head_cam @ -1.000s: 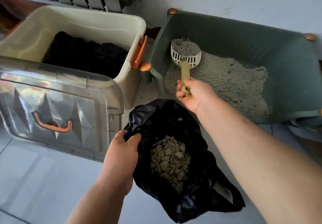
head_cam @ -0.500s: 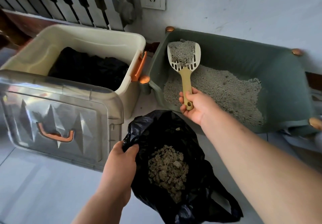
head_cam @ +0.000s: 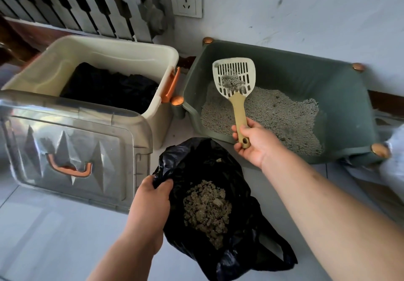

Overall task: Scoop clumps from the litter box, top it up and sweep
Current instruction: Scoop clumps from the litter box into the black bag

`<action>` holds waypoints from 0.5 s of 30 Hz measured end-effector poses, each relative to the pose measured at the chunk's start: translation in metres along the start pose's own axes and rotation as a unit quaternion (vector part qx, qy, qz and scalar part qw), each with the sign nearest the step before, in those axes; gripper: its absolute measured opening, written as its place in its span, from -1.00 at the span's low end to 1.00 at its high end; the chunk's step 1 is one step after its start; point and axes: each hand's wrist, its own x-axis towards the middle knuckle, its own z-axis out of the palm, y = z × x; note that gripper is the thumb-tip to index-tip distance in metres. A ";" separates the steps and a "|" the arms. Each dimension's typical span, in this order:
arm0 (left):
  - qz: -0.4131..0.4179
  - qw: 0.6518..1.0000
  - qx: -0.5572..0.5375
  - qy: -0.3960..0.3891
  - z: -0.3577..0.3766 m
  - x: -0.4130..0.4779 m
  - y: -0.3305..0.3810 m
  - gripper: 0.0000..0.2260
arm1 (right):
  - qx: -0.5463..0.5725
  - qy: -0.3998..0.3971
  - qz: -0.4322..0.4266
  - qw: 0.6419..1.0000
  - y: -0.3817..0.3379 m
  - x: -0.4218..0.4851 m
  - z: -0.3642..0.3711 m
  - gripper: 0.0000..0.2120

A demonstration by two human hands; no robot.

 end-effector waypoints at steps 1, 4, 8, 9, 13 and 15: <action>0.000 1.000 -0.001 0.000 0.000 0.000 0.000 -0.90 | -0.003 0.001 -0.001 1.000 -0.001 -0.002 -0.003 -0.68; 0.002 1.000 0.000 0.000 0.001 -0.003 0.000 -0.89 | 0.001 0.009 -0.005 1.000 -0.003 -0.009 -0.013 -0.68; 0.011 1.000 0.005 -0.006 0.005 -0.007 0.001 -0.90 | -0.026 0.026 -0.006 0.999 -0.002 -0.020 -0.029 -0.66; 0.013 1.000 0.008 -0.008 0.006 -0.009 0.000 -0.91 | -0.022 0.033 -0.008 0.999 -0.001 -0.024 -0.034 -0.65; 0.021 0.999 0.018 -0.018 0.010 -0.015 0.000 -0.91 | -0.056 0.049 -0.018 0.997 0.004 -0.037 -0.055 -0.59; 0.025 0.999 0.024 -0.017 0.011 -0.017 -0.001 -0.91 | -0.076 0.054 -0.024 0.995 0.007 -0.046 -0.063 -0.60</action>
